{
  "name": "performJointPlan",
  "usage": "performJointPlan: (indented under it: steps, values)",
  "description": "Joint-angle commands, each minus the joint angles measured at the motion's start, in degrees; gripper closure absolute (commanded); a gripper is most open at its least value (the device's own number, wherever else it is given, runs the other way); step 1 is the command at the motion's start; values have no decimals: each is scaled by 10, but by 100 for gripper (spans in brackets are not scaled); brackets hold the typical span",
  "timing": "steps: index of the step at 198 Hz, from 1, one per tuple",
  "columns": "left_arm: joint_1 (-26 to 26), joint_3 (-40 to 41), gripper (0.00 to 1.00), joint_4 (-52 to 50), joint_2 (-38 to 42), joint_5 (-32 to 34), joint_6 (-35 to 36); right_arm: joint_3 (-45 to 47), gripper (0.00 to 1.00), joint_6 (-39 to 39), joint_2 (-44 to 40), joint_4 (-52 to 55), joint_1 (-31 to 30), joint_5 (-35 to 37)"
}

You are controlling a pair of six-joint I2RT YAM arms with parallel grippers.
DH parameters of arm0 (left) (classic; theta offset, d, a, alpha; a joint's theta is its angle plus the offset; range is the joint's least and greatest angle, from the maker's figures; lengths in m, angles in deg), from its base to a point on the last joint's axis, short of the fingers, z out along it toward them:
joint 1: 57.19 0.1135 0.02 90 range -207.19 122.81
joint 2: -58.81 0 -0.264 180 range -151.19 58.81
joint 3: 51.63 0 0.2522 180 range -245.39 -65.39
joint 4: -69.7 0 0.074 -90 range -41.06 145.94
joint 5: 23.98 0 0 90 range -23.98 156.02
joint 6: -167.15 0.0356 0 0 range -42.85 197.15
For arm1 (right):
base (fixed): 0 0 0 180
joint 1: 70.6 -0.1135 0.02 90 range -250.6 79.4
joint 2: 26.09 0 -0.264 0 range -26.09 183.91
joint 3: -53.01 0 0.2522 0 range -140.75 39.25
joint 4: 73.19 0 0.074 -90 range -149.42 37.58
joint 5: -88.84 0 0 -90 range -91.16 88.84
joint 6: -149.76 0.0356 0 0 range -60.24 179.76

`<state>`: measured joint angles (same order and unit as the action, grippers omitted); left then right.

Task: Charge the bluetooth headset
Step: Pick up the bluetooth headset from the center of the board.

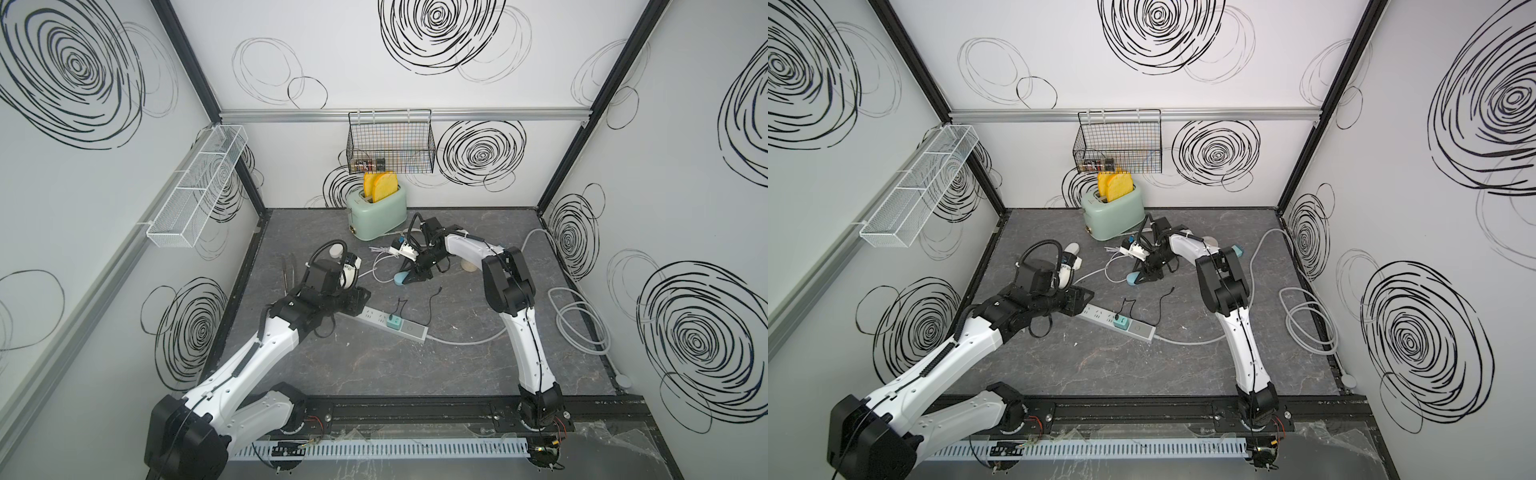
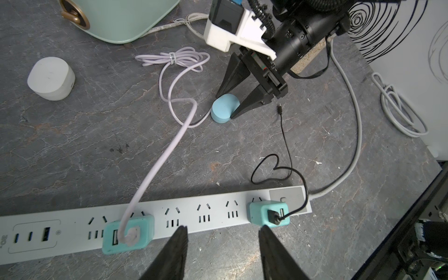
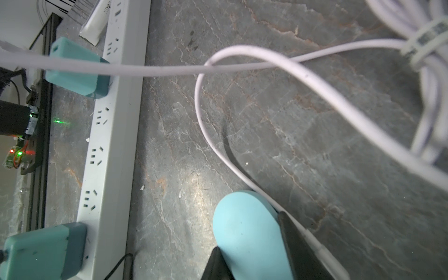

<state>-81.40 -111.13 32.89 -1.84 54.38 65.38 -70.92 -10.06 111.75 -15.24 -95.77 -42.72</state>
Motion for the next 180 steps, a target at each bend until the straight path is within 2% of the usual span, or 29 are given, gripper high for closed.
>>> performJointPlan:
  steps: [1,36,57,67,93,114,128,147,180]
  values:
    - [6,4,48,16,6,-7,3,-17,59,-17,5,30,1,-27]
    - [4,-4,49,34,-2,-7,-10,-7,66,26,-31,23,11,-55]
    - [-8,-25,49,37,-12,13,-23,70,67,87,-98,-58,19,-84]
    - [-20,-40,50,41,-17,30,-32,121,67,139,-135,-127,24,-88]
    - [-67,-70,49,78,-36,84,-81,233,72,338,-218,-297,44,-66]
    - [-90,-81,49,132,-60,106,-122,304,75,467,-276,-383,60,-32]
    - [-103,-95,49,155,-88,123,-125,350,75,524,-315,-427,62,6]
    - [-115,-130,50,154,-138,130,-97,399,76,593,-365,-455,61,46]
    - [-114,-222,50,94,-213,119,9,463,77,675,-438,-464,60,112]
